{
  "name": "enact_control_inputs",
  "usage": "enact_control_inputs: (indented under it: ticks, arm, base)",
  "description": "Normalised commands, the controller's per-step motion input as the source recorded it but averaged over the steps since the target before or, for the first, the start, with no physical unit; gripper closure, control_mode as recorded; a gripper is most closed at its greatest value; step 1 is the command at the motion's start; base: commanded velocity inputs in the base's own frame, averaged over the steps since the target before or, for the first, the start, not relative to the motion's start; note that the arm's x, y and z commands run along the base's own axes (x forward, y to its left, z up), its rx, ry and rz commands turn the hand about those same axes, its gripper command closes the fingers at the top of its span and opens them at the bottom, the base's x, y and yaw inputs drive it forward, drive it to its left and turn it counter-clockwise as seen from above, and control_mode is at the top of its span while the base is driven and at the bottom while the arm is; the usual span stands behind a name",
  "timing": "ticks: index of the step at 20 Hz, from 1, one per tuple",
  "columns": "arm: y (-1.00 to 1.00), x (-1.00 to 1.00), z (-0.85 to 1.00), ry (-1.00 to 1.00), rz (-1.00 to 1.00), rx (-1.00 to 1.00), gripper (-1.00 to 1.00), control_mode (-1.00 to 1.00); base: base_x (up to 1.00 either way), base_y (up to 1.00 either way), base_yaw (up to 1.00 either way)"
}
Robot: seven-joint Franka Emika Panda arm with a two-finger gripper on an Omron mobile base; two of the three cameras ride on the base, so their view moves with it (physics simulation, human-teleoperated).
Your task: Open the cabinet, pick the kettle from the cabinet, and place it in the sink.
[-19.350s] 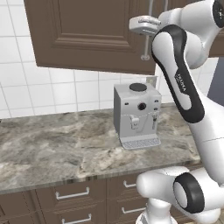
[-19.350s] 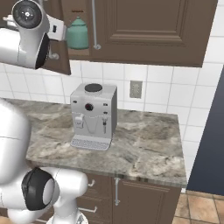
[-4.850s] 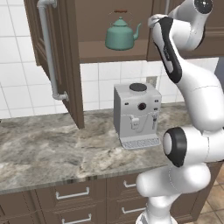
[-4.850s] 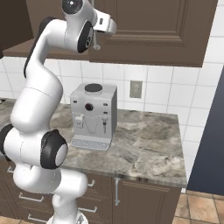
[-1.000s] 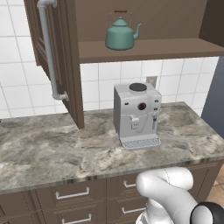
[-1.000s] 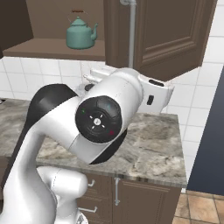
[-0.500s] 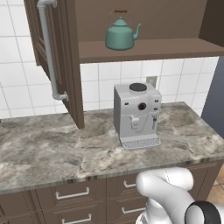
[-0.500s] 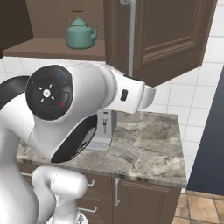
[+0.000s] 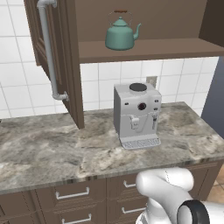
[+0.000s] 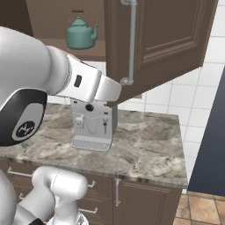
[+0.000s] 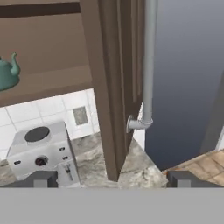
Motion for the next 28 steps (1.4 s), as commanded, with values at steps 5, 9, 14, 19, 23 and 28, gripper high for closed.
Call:
enact_control_inputs:
  ticks: [5,9,14,19,23,28]
  arm:
    - [0.51,0.09,0.0,0.07,-0.24,0.0,-1.0,-1.0]
    - [0.45,0.3,-0.07,0.09,-0.25,0.02,-1.0,-1.0]
    - [0.38,0.41,-0.13,0.37,-0.11,0.0,-1.0,-1.0]
    - [0.14,0.32,-0.08,0.04,-0.13,0.16,-1.0,-1.0]
    - [0.01,0.32,-0.11,-0.32,-0.21,0.26,-1.0,-1.0]
    - [-0.01,0.28,-0.14,-0.45,-0.29,0.22,-1.0,-1.0]
  base:
    - [0.0,0.0,0.0]
    - [0.0,0.0,0.0]
    - [0.0,0.0,0.0]
    - [0.0,0.0,0.0]
    - [0.0,0.0,0.0]
    - [0.0,0.0,0.0]
